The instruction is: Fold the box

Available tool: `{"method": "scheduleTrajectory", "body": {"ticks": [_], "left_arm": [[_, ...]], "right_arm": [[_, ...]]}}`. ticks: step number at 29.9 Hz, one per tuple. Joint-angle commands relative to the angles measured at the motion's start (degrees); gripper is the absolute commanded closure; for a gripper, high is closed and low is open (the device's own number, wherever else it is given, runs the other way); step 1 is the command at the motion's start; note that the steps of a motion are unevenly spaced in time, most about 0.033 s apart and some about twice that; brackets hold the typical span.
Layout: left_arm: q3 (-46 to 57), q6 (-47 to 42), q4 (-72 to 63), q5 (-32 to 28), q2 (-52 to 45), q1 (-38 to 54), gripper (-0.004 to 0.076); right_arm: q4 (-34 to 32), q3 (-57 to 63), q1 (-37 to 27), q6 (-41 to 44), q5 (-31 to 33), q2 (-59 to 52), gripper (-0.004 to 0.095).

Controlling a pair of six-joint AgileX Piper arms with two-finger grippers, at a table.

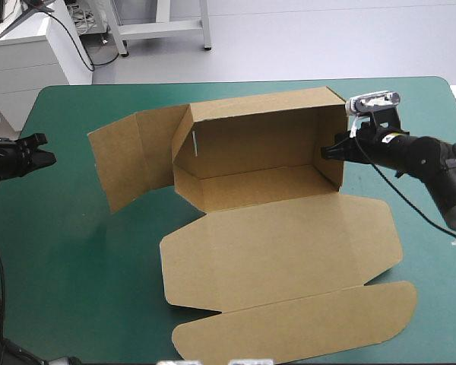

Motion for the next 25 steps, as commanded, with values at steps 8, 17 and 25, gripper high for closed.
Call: {"method": "scheduleTrajectory", "body": {"ticks": [8, 17, 25], "left_arm": [[-1.3, -0.1, -2.7, -0.1, -2.5, 0.2, 0.0733], [-1.3, -0.1, -2.7, 0.5, -2.5, 0.2, 0.0733], [-1.3, -0.1, -2.7, 1.0, -2.5, 0.2, 0.0733]], "right_arm": [[-9.7, -21.3, -0.6, 18.4, 32.8, 9.4, 0.0904], [-10.3, -21.4, 0.6, 19.2, 34.6, 18.5, 0.0905], [-7.0, -21.4, 1.7, 14.8, 25.2, 19.9, 0.0908]]}}
